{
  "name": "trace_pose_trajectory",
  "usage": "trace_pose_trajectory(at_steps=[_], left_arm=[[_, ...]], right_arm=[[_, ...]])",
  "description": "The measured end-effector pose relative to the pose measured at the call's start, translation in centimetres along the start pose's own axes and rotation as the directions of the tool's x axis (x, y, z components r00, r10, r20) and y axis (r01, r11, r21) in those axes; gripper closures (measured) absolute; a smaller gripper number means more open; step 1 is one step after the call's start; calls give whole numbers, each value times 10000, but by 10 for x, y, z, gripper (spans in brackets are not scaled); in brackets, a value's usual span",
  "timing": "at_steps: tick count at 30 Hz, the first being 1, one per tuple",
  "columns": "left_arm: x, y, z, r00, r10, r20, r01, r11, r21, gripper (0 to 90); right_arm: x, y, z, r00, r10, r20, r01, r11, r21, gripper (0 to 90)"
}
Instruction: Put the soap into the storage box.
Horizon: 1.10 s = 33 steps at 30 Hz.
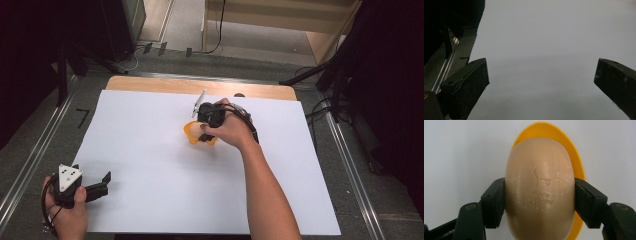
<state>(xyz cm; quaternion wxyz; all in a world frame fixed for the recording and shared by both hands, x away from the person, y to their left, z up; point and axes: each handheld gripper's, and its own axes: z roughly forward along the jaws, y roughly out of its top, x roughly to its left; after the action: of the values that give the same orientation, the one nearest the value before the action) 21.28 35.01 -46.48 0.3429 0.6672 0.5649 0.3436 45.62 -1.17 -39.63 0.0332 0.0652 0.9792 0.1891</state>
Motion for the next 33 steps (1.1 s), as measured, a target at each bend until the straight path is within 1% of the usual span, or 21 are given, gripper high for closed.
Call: trace_pose_trajectory(at_steps=[2,7,9,10,11,12,13,14,15,16,17,18,19,23,25,27,29,30,31,32,33], left_arm=[[0,0,0,10000,14,-8,-14,10000,-10,0],[0,0,0,10000,-6,22,6,10000,21,0],[0,0,0,10000,0,14,0,10000,27,0],[0,0,0,10000,2,19,-2,10000,19,0],[0,0,0,10000,-21,29,21,10000,11,0],[1,0,0,10000,-24,30,24,10000,-8,0],[1,0,0,10000,-42,31,42,10000,-13,0],[1,0,0,10000,-42,33,42,10000,-16,0],[1,0,0,10000,-40,35,40,10000,-13,0],[1,0,0,10000,-45,35,45,10000,0,0],[1,0,0,10000,-41,35,41,10000,-2,0],[1,0,0,10000,-45,27,45,10000,0,0],[1,0,0,10000,-37,33,37,10000,-4,0],[1,0,0,10000,-45,13,45,10000,22,0],[0,0,0,10000,-29,3,29,10000,29,0],[0,0,0,10000,-13,-16,13,10000,23,0],[0,0,0,10000,-14,-21,14,10000,19,0],[0,0,0,10000,-18,-20,19,10000,18,0],[0,0,0,10000,-21,-27,21,10000,17,0],[0,0,0,10000,-29,-24,29,10000,16,0],[0,0,0,10000,-25,-19,25,10000,11,0]], right_arm=[[-1,-1,1,9998,56,-168,-56,10000,-40,329],[-3,-4,2,9993,189,-332,-196,9996,-206,318],[-3,-5,2,9994,229,-275,-236,9995,-226,292],[-3,-5,2,9998,159,-135,-163,9995,-268,281],[-2,-5,1,9997,233,-23,-233,9995,-220,281],[-2,-6,0,9993,371,-106,-374,9989,-280,280],[-3,-6,-2,9993,359,-91,-362,9987,-352,277],[-2,-8,-3,9989,475,11,-474,9979,-444,275],[-2,-9,-4,9984,565,-1,-564,9969,-541,271],[-3,-12,-5,9969,783,-55,-784,9946,-684,264],[-3,-14,-6,9965,825,-104,-830,9935,-774,253],[-3,-16,-7,9959,903,-32,-903,9925,-828,240],[-3,-19,-8,9945,1045,93,-1030,9892,-1043,229],[-2,-32,-15,9859,1672,-56,-1659,9727,-1620,197],[-1,-38,-18,9811,1936,42,-1893,9634,-1899,157],[0,-45,-22,9726,2314,198,-2216,9499,-2204,135],[4,-51,-26,9600,2735,604,-2518,9370,-2421,125],[5,-53,-27,9564,2821,756,-2549,9326,-2553,107],[7,-56,-29,9506,2984,858,-2677,9277,-2602,82],[8,-60,-30,9432,3197,903,-2875,9216,-2607,41],[9,-64,-32,9387,3322,917,-2979,9160,-2688,27]])
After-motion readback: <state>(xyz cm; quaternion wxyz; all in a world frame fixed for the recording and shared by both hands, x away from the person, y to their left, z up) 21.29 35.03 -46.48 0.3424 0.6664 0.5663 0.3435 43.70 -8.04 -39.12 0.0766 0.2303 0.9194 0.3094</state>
